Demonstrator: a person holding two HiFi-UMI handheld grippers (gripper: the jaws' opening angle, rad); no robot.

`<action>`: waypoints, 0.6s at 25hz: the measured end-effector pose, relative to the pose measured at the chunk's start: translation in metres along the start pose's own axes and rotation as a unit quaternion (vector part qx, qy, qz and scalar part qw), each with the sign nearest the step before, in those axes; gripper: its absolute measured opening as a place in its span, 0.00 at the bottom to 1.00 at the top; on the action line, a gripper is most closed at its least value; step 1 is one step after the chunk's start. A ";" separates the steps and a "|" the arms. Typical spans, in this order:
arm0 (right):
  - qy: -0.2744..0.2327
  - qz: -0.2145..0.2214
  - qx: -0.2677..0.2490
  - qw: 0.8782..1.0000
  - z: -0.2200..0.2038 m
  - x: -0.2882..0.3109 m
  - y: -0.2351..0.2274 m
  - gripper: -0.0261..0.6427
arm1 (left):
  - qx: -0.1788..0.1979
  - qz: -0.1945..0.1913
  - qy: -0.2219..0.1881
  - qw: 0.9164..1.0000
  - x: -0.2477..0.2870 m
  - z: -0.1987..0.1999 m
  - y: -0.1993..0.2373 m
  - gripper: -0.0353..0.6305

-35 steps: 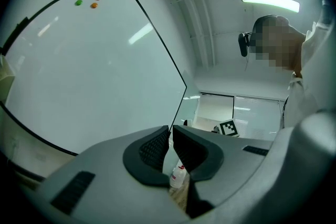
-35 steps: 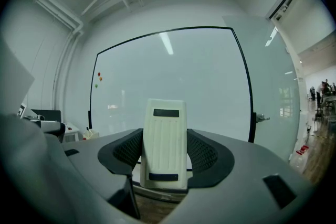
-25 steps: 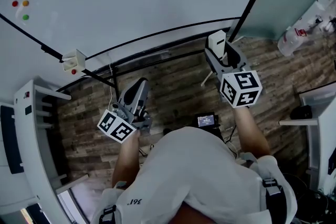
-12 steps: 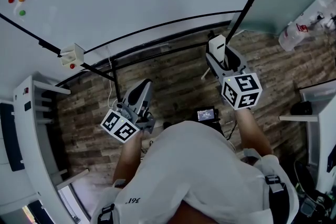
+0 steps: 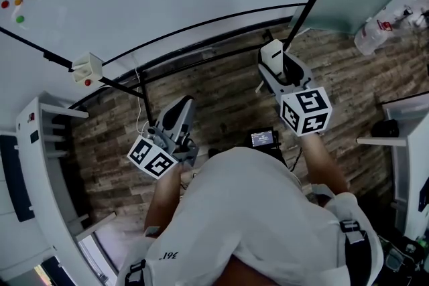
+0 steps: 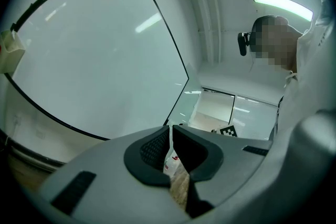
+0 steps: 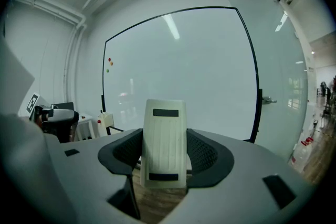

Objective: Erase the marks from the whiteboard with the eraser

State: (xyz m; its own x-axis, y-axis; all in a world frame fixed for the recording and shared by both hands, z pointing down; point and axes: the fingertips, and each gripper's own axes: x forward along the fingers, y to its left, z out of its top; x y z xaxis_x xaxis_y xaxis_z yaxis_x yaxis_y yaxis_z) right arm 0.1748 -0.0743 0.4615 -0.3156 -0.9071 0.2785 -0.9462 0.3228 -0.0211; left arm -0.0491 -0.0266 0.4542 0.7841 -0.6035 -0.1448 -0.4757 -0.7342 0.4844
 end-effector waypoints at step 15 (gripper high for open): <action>0.009 -0.003 0.000 1.000 -0.002 0.001 -0.006 0.45 | -0.002 -0.004 0.006 1.000 0.007 -0.002 -0.003 0.09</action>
State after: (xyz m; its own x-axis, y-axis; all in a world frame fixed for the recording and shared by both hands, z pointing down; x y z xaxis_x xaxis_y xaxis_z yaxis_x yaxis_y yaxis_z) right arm 0.1801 -0.0767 0.4642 -0.3078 -0.9041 0.2963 -0.9483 0.3168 -0.0186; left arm -0.0415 -0.0280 0.4530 0.7928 -0.5934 -0.1390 -0.4671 -0.7382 0.4867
